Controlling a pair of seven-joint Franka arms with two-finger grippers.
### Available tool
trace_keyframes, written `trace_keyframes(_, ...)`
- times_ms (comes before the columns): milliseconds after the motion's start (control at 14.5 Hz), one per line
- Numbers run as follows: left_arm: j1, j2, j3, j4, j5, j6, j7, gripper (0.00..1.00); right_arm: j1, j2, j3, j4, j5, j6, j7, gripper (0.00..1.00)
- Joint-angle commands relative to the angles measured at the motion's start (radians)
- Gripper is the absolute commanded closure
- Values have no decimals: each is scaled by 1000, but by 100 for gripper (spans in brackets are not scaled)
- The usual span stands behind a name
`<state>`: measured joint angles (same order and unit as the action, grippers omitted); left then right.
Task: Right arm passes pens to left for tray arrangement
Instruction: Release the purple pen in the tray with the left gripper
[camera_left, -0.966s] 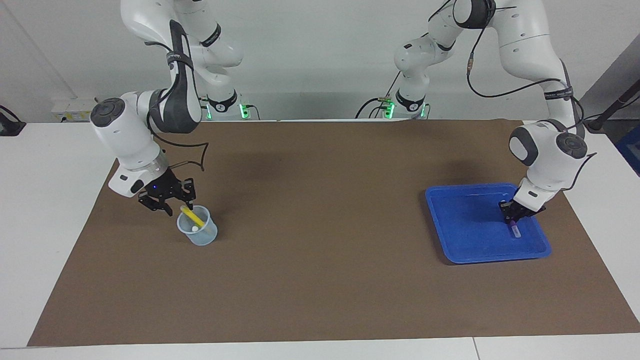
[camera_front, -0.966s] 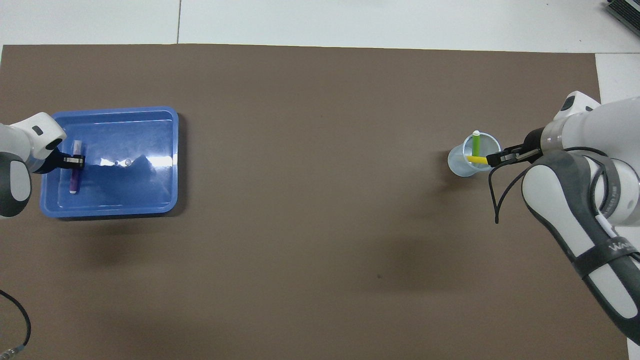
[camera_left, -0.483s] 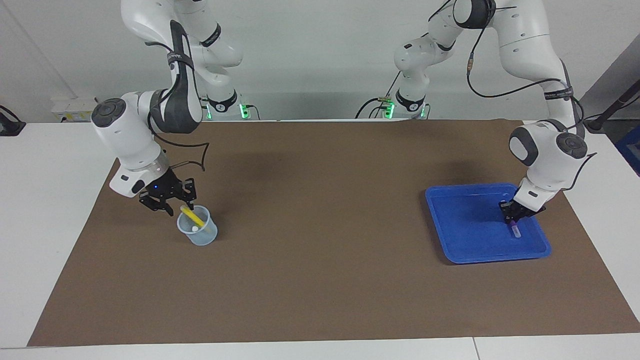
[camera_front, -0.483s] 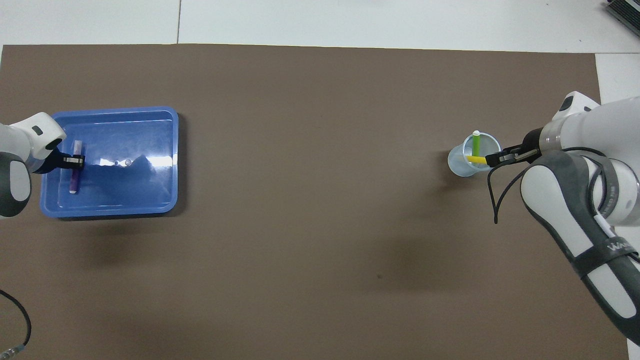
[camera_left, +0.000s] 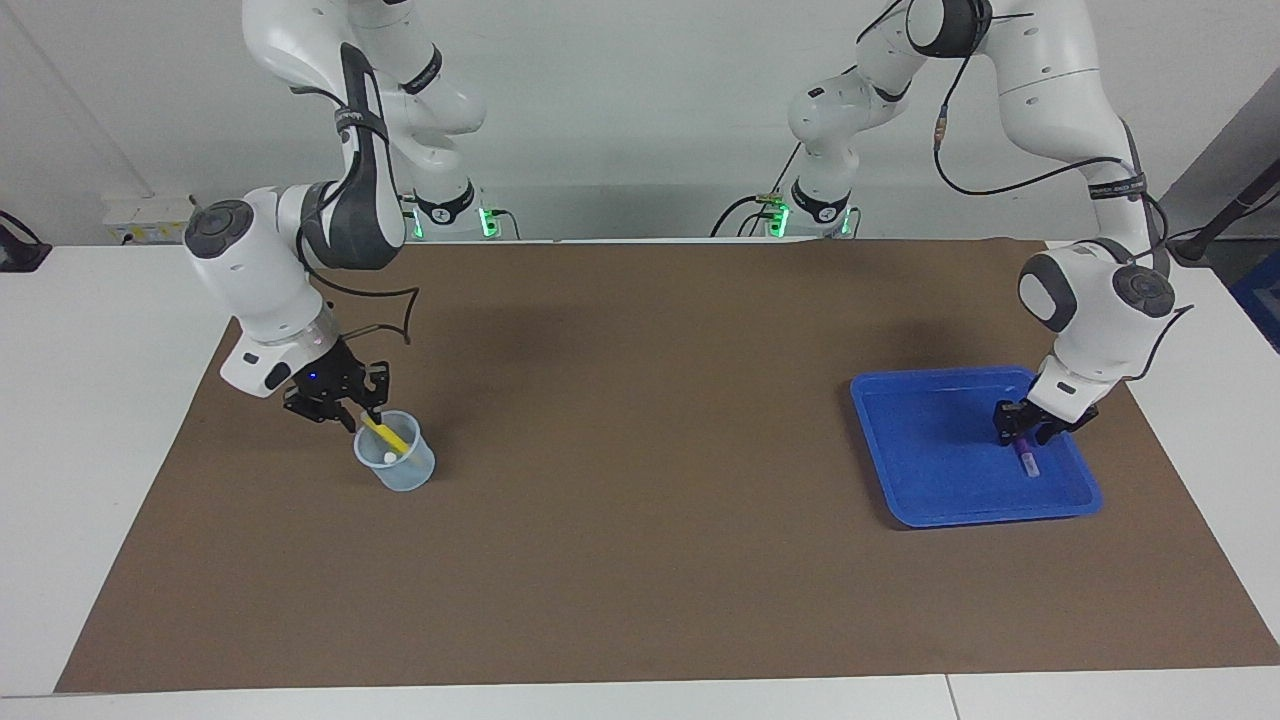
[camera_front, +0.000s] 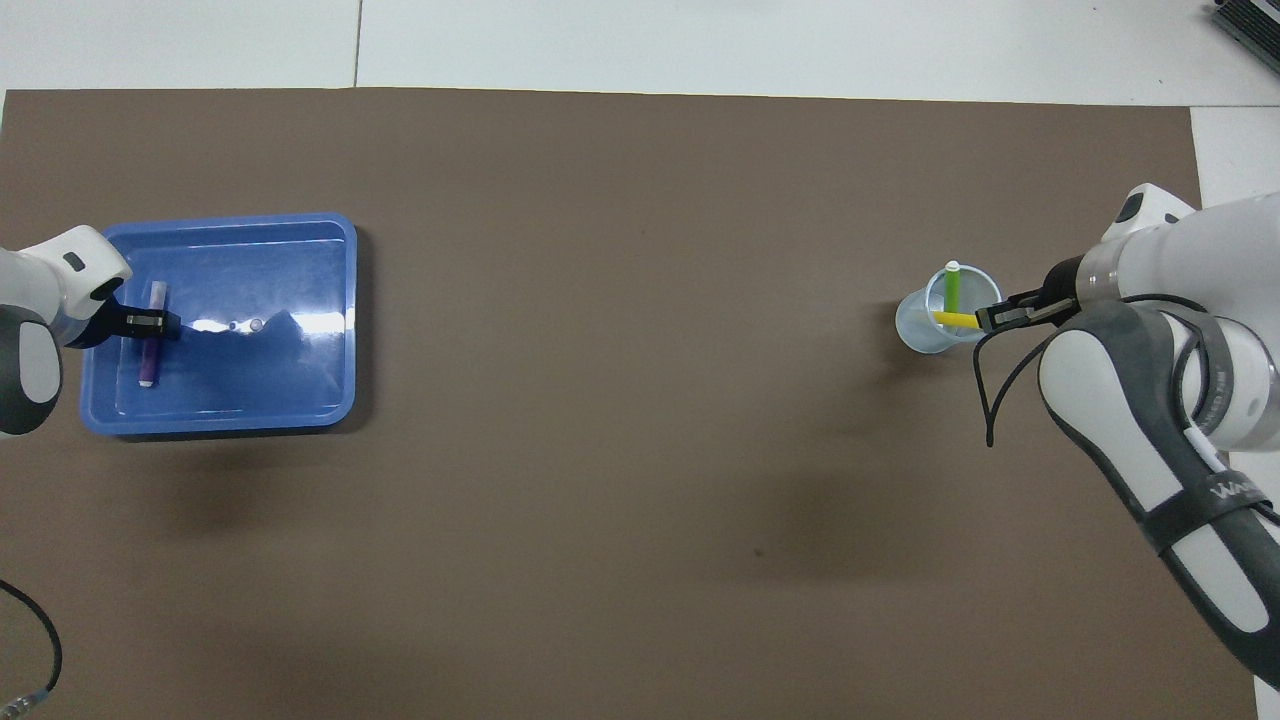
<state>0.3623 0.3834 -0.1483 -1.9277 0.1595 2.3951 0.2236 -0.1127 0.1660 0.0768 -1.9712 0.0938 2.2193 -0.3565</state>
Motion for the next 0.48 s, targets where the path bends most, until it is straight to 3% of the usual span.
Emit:
trace_keyframes(0, 12, -9, -5, -14, 20, 9, 0, 41, -7, 0, 6, -12, -16, 25, -4, 70)
trace_keyframes(138, 12, -9, -7, -11, 20, 1, 2, 40, -5, 0, 6, -12, -16, 25, -1, 72)
trace_keyframes(276, 10, -8, -7, 12, 17, -19, 6, 30, -5, -2, 6, -17, -16, 26, 1, 77)
trace_keyframes(414, 9, -15, -10, 16, 9, -16, 3, 28, -4, -2, 6, -18, -16, 26, 1, 82)
